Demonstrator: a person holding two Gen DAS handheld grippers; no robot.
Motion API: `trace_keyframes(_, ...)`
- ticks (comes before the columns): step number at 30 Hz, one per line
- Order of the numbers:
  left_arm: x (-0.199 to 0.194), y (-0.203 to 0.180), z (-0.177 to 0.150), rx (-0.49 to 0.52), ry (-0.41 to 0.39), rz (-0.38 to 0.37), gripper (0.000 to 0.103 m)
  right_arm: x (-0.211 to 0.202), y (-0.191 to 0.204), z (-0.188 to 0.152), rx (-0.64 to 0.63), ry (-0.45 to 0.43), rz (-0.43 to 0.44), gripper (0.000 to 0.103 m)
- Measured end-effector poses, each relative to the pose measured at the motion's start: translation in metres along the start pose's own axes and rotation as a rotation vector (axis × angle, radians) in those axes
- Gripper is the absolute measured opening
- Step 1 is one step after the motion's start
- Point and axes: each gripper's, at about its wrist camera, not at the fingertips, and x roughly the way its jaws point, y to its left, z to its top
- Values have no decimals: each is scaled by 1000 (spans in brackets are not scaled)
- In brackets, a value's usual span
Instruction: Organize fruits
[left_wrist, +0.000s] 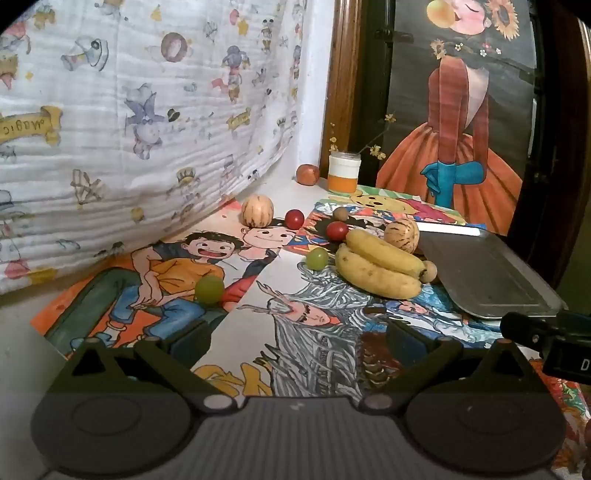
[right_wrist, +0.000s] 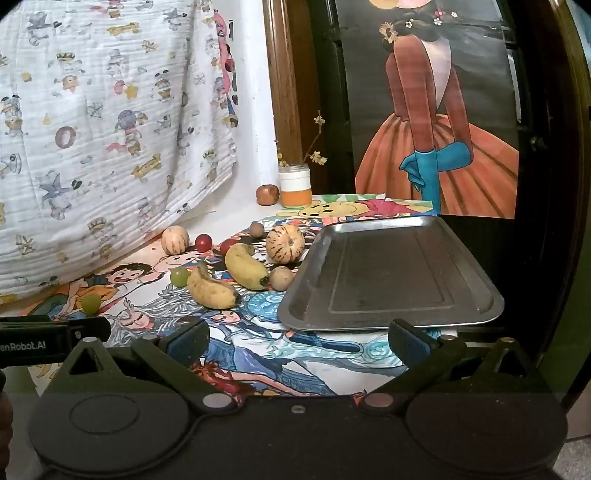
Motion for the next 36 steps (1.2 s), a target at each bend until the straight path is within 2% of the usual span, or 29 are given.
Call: trace_keyframes(36,0,-2,-4,-7,18,-14,103,-3,3,0,-15,-8,-1,103)
